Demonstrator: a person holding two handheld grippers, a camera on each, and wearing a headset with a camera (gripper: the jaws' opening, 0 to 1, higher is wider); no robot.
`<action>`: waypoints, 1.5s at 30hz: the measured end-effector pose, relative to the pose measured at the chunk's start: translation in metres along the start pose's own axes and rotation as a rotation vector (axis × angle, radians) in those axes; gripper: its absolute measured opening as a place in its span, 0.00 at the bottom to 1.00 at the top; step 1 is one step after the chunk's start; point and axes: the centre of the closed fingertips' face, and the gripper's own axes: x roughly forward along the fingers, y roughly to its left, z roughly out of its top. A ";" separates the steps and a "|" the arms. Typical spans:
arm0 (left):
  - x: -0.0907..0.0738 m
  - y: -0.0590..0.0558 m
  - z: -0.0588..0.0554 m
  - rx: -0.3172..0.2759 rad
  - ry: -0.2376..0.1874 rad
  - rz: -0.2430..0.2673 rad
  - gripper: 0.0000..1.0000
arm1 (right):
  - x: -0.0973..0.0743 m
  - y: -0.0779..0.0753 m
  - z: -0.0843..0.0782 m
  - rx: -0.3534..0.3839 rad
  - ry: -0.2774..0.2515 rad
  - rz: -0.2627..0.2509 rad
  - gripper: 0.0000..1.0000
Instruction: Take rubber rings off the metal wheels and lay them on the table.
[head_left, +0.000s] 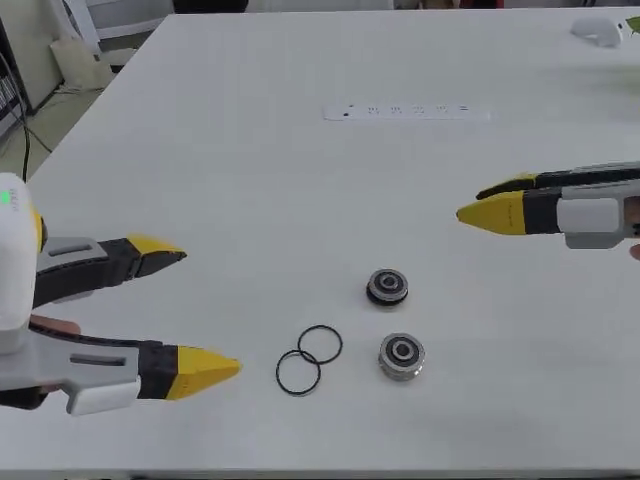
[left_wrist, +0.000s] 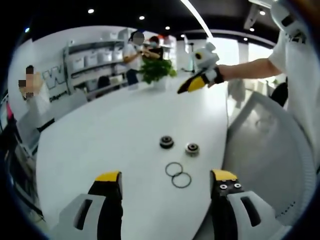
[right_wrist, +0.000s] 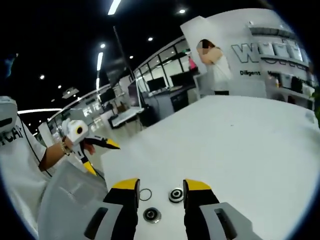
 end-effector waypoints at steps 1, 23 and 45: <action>0.000 0.000 0.002 0.002 -0.004 0.000 0.73 | -0.001 -0.001 0.000 -0.021 0.001 -0.004 0.34; 0.046 0.003 0.069 0.129 -0.059 -0.078 0.71 | 0.013 -0.036 -0.066 -0.075 0.115 -0.032 0.34; 0.129 -0.010 0.086 0.181 -0.069 -0.218 0.64 | 0.049 -0.051 -0.089 0.014 0.095 -0.006 0.33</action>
